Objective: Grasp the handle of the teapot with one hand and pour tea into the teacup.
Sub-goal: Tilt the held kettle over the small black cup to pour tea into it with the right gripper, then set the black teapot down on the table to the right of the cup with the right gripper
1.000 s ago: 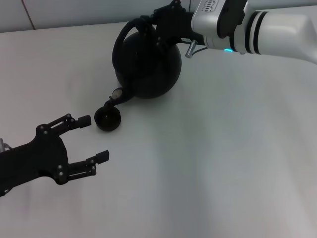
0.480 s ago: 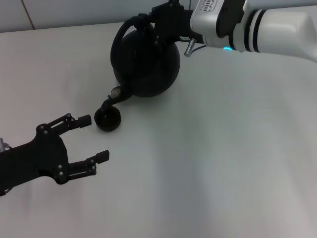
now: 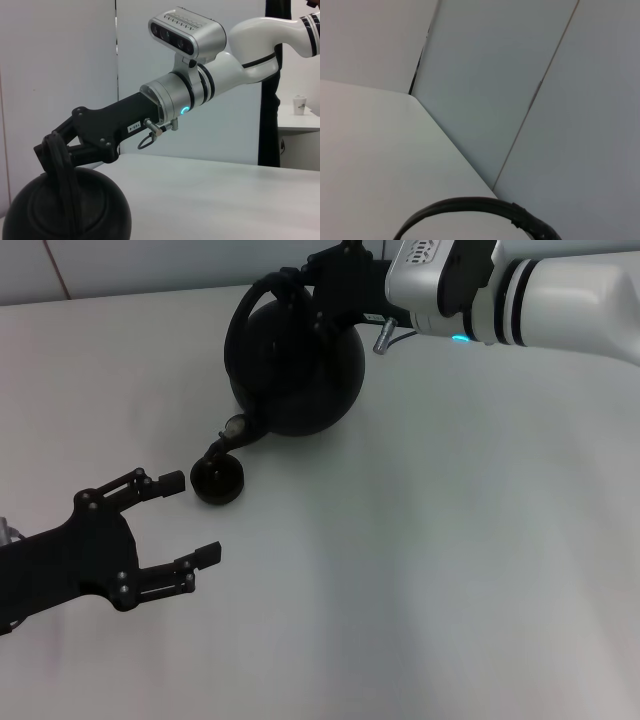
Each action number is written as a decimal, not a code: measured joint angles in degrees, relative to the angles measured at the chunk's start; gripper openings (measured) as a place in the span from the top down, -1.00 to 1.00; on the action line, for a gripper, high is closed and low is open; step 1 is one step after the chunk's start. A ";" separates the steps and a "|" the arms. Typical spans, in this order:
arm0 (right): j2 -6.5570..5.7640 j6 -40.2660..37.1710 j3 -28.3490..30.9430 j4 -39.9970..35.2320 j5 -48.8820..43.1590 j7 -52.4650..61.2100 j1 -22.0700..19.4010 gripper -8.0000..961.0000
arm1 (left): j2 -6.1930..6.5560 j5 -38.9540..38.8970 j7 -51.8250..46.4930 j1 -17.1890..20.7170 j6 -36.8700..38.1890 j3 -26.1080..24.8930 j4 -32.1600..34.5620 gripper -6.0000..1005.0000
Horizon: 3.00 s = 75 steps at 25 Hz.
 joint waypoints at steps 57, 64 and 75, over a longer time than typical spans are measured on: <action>0.30 -0.47 -0.50 -2.08 14.05 -1.37 -8.16 0.72 | -0.83 0.00 0.00 -0.12 -0.71 0.00 1.28 -0.71; 0.22 -0.44 0.14 -1.63 21.50 -1.23 -12.16 0.71 | -0.87 0.00 0.00 -0.24 -0.79 0.00 1.34 -0.71; 0.17 -0.51 2.62 0.82 29.24 -0.69 -16.46 0.68 | -0.81 0.00 0.00 -0.26 -1.22 0.00 1.49 -0.71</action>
